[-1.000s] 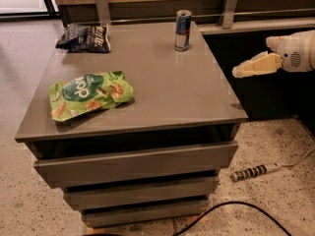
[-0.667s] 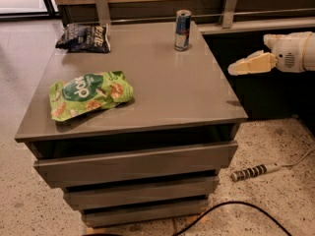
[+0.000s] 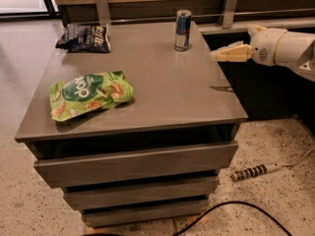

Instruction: Move redbull can near green rice chip bag

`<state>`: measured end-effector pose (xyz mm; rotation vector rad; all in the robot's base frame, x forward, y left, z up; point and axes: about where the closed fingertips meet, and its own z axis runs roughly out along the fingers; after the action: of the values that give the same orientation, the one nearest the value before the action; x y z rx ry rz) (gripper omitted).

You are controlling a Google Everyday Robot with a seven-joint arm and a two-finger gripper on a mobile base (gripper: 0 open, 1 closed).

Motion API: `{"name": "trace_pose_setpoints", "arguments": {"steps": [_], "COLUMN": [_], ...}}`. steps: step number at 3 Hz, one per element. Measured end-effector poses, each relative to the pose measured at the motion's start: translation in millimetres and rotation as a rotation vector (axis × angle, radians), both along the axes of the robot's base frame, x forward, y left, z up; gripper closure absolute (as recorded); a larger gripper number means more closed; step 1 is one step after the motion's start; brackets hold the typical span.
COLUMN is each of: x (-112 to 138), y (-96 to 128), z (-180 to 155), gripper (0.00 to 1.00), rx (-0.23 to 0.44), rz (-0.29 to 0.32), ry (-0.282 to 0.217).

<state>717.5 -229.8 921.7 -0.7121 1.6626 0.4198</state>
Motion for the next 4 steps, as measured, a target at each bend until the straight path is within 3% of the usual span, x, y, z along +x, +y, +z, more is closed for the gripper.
{"name": "trace_pose_setpoints", "arguments": {"steps": [1, 2, 4], "x": [33.0, 82.9, 134.6], "y": [6.9, 18.3, 42.4], "z": [-3.7, -14.9, -25.9], "gripper": [0.0, 0.0, 0.0], "rx": [0.04, 0.066, 0.063], "rz": [-0.018, -0.031, -0.017], "ry": [-0.021, -0.028, -0.025]}}
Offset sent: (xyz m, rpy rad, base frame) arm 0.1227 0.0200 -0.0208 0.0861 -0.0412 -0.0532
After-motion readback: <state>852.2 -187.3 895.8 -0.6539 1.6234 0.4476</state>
